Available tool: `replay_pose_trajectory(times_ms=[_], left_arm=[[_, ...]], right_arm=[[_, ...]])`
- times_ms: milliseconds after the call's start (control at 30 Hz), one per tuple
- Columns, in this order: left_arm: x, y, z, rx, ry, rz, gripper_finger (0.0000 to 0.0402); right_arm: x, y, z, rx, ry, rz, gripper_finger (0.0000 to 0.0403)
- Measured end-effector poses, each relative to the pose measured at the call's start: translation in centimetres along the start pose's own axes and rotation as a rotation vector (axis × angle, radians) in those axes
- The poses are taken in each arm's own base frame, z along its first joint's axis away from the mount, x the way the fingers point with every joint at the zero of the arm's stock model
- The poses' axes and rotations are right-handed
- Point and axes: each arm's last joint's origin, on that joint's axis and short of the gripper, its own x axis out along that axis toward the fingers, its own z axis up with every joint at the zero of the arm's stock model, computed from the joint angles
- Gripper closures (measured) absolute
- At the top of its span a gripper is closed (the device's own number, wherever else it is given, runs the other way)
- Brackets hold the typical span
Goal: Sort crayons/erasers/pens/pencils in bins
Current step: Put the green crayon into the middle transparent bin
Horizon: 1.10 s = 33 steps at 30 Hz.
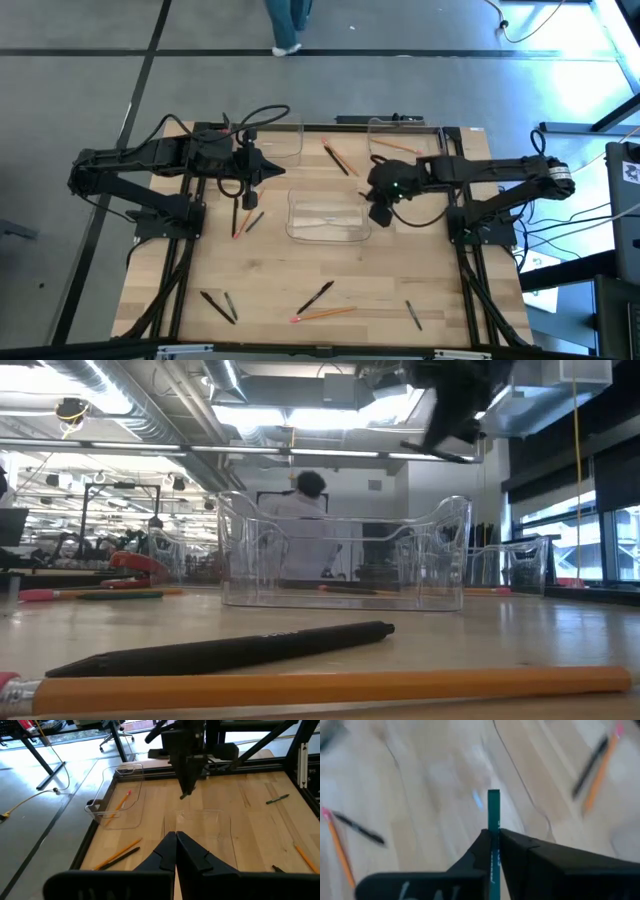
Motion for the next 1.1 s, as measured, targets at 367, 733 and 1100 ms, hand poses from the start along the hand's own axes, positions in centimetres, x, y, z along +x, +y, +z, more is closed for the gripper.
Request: replay_pose_trajectory(times_ms=[367,733,1100], left_arm=[[0.0,0.0,0.0,0.0,0.0,0.0,0.0401],[0.0,0.0,0.0,0.0,0.001,0.0,0.0401],[0.0,-0.1,-0.7,0.001,0.071,-0.006,0.0401]], right_arm=[[6.9,-0.2,1.7,-0.146,-0.003,0.07,0.0374],[14.2,-0.5,-0.2,-0.215,0.161,0.056,0.0371],[15.9,-0.7,-0.9,-0.238,0.208,0.049,0.0371]])
